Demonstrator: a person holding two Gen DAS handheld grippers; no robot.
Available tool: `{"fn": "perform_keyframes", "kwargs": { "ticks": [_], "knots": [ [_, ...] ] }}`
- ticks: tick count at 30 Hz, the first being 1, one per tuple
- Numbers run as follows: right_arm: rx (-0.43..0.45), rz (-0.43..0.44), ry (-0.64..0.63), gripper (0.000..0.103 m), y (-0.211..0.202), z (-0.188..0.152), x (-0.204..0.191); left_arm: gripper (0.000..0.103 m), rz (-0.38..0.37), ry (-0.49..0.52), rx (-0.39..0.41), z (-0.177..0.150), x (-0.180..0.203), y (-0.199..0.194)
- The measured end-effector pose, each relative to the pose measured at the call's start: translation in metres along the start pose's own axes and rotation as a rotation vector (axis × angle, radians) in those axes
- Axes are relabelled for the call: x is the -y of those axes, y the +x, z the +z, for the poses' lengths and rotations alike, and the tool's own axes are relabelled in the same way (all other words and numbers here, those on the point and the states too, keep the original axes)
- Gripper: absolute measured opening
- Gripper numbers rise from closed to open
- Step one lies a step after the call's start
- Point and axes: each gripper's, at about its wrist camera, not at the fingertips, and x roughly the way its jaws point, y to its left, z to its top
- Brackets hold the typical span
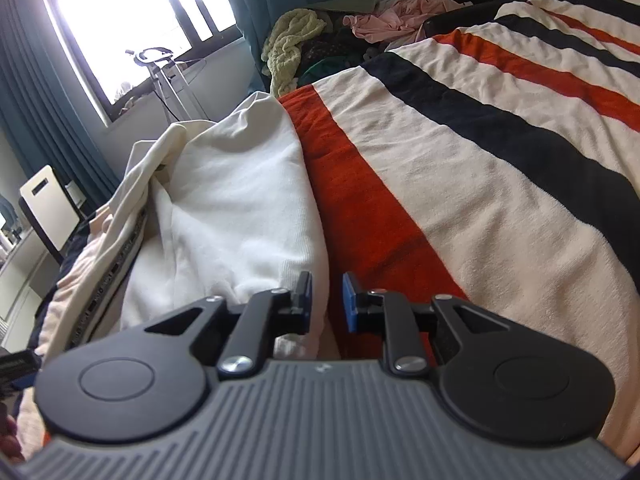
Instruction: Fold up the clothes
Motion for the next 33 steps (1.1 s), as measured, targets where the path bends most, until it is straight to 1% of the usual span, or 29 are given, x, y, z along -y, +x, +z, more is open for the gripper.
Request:
{"fn": "perform_keyframes", "kwargs": {
  "ticks": [1,2,3,4,5,6,10,12,14,16,17,18,19,20,21,23,24,25,26,27,28,30,33],
  "knots": [
    [0.001,0.005,0.007,0.049,0.0,0.0,0.001,0.049,-0.002,0.004,0.004,0.0,0.0,0.0],
    [0.002,0.006,0.013,0.059,0.0,0.001,0.002,0.031,-0.012,0.007,0.005,0.0,0.0,0.0],
    [0.006,-0.001,0.015,0.073,0.0,0.001,0.002,0.016,-0.022,0.01,0.005,-0.001,0.001,-0.001],
    [0.011,-0.011,0.015,0.078,-0.001,0.001,0.003,0.01,-0.025,0.013,0.008,0.0,0.001,-0.001],
    [0.015,-0.021,0.015,0.078,-0.001,0.001,0.003,0.004,-0.026,0.016,0.011,0.0,0.001,-0.001],
    [0.016,-0.023,0.019,0.078,-0.001,0.001,0.004,0.0,-0.023,0.014,0.025,0.0,0.001,-0.003],
    [0.008,0.004,0.049,0.078,-0.001,0.001,0.007,0.0,0.0,-0.027,0.106,0.004,-0.006,-0.018],
    [0.007,0.031,0.06,0.078,-0.001,0.0,0.008,0.0,0.011,-0.048,0.141,0.006,-0.01,-0.025],
    [-0.001,0.077,0.096,0.078,-0.001,0.0,0.01,0.0,0.005,-0.057,0.152,0.007,-0.013,-0.029],
    [-0.023,0.123,0.166,0.078,0.003,-0.001,0.016,0.001,-0.025,-0.07,0.137,0.007,-0.015,-0.029],
    [-0.039,0.14,0.204,0.078,0.006,-0.002,0.02,0.003,-0.04,-0.077,0.129,0.007,-0.015,-0.029],
    [-0.057,0.156,0.244,0.078,0.009,-0.003,0.024,0.01,-0.055,-0.084,0.121,0.007,-0.016,-0.028],
    [-0.07,0.17,0.273,0.079,0.011,-0.005,0.027,0.014,-0.071,-0.091,0.113,0.007,-0.017,-0.028],
    [-0.081,0.182,0.298,0.077,0.013,-0.006,0.03,0.029,-0.086,-0.098,0.106,0.006,-0.016,-0.027],
    [-0.092,0.195,0.323,0.072,0.015,-0.007,0.033,0.05,-0.101,-0.105,0.1,0.006,-0.016,-0.026],
    [-0.095,0.197,0.339,0.072,0.015,-0.008,0.034,0.068,-0.135,-0.104,0.091,0.005,-0.012,-0.025],
    [-0.095,0.196,0.345,0.072,0.016,-0.008,0.035,0.069,-0.154,-0.094,0.089,0.004,-0.009,-0.025],
    [-0.094,0.195,0.35,0.072,0.016,-0.008,0.035,0.07,-0.169,-0.06,0.082,0.003,-0.002,-0.023],
    [-0.094,0.194,0.356,0.072,0.016,-0.008,0.036,0.075,-0.183,-0.022,0.074,0.001,0.005,-0.022],
    [-0.094,0.193,0.361,0.072,0.016,-0.009,0.036,0.077,-0.198,0.015,0.066,0.0,0.013,-0.021],
    [-0.094,0.193,0.366,0.072,0.016,-0.009,0.037,0.077,-0.194,0.058,0.053,-0.002,0.021,-0.019],
    [-0.092,0.187,0.368,0.072,0.015,-0.009,0.037,0.081,-0.183,0.145,0.024,-0.006,0.037,-0.014],
    [-0.092,0.182,0.369,0.072,0.015,-0.009,0.038,0.081,-0.164,0.214,0.033,-0.012,0.051,-0.016]
  ]
}}
